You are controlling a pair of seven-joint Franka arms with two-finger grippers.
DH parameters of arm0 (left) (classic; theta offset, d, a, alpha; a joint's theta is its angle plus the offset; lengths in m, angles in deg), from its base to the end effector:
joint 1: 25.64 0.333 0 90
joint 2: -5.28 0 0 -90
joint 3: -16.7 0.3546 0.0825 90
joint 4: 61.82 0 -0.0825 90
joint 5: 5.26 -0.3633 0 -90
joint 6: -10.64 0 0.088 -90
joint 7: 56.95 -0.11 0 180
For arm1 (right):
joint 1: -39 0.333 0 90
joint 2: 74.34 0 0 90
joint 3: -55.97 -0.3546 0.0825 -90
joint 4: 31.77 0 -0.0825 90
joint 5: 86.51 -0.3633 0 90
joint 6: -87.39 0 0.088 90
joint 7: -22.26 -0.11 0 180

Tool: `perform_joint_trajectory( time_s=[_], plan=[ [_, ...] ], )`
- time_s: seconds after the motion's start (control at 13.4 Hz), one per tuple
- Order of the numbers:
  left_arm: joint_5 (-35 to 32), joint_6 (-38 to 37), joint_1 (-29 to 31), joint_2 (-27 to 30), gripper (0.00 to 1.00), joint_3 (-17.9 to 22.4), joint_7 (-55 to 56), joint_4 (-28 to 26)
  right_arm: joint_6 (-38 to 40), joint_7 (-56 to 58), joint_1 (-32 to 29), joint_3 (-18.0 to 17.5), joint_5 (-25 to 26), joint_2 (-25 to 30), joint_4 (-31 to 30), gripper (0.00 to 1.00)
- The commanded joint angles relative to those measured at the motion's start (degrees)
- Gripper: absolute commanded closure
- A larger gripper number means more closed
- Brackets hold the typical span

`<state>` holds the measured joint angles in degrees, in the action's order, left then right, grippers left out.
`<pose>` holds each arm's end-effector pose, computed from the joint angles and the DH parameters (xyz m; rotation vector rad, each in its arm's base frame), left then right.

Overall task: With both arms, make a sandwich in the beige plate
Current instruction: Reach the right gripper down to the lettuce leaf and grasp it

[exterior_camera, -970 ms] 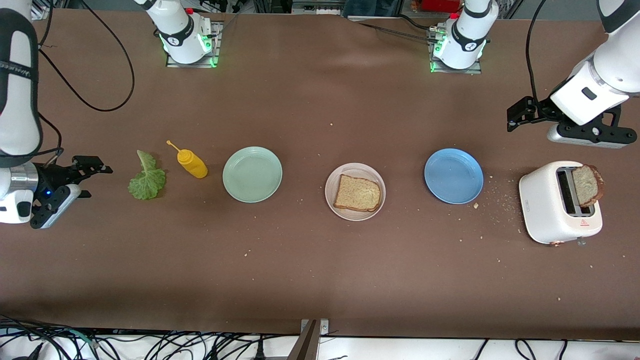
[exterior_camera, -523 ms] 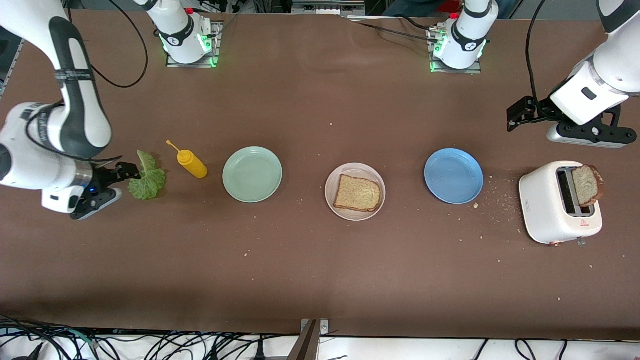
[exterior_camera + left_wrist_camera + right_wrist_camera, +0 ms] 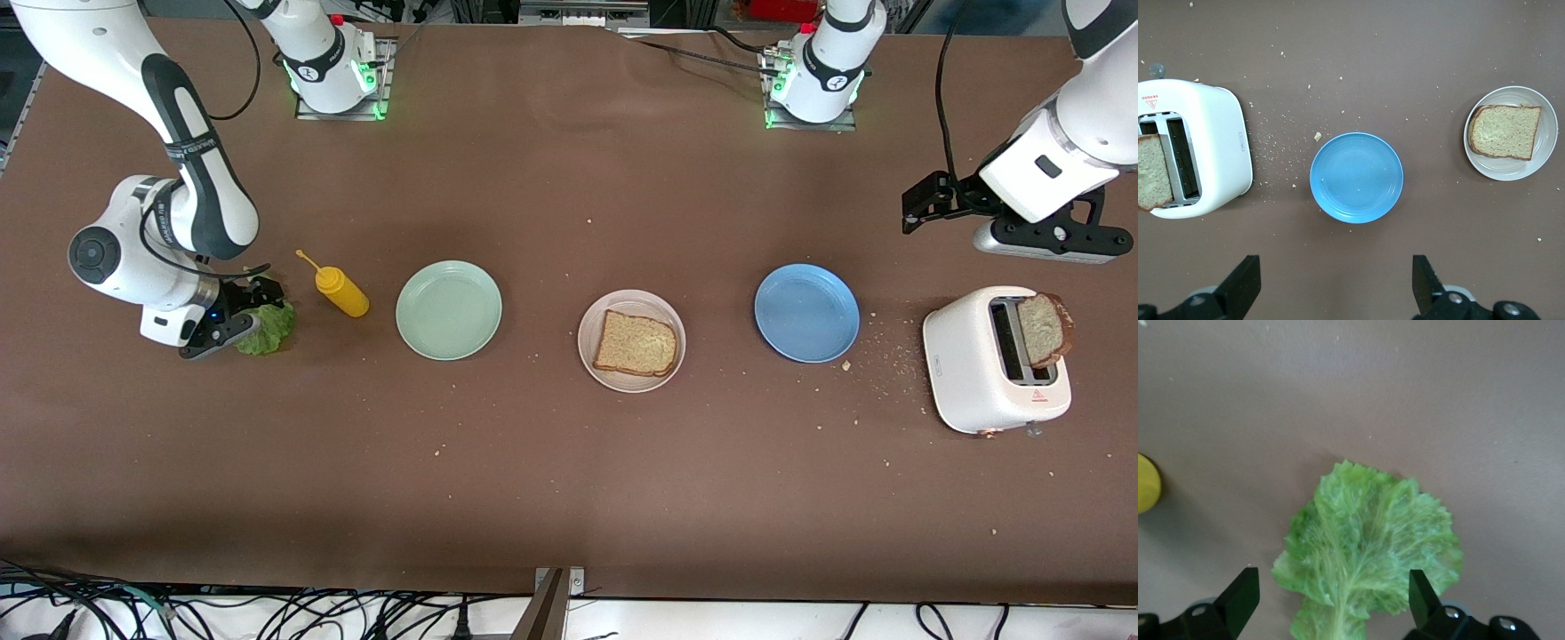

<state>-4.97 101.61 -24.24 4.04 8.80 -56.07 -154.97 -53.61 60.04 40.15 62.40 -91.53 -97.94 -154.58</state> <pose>0.5365 -0.0608 0.6252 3.1322 -0.1535 -0.0939 0.5625 -0.0503 0.2515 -3.0017 -0.7727 0.1266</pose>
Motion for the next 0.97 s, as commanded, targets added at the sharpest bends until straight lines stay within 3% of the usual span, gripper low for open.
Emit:
perform_joint_trajectory(
  time_s=[0.0,0.07,0.22,0.37,0.45,0.9],
  plan=[
    [0.07,-1.76,0.19,-0.17,0.0,-0.27,0.44,0.95,-2.7,-1.39,-0.01,-0.28,1.25,-1.26,-0.76,0.01],
    [0.07,-1.76,0.18,-0.17,0.0,-0.28,0.44,0.95,-2.79,-1.39,-0.01,-0.28,1.25,-1.61,-0.76,0.07],
    [0.07,-1.76,0.18,-0.17,0.0,-0.28,0.44,0.95,-2.61,-0.95,0.43,-0.28,1.25,-1.62,-0.5,0.59],
    [0.07,-1.76,0.18,-0.17,0.0,-0.28,0.44,0.95,-2.61,-0.95,0.52,-0.28,1.25,-1.88,-0.5,0.95],
    [0.07,-1.76,0.1,-0.17,0.0,-0.28,0.44,0.95,-2.53,-0.95,0.52,-0.28,1.25,-1.97,-0.5,1.0],
    [0.07,-1.76,0.1,-0.17,0.0,-0.28,0.53,0.95,-2.26,-0.86,0.7,-0.19,1.34,-1.62,0.29,1.0]
  ],
)
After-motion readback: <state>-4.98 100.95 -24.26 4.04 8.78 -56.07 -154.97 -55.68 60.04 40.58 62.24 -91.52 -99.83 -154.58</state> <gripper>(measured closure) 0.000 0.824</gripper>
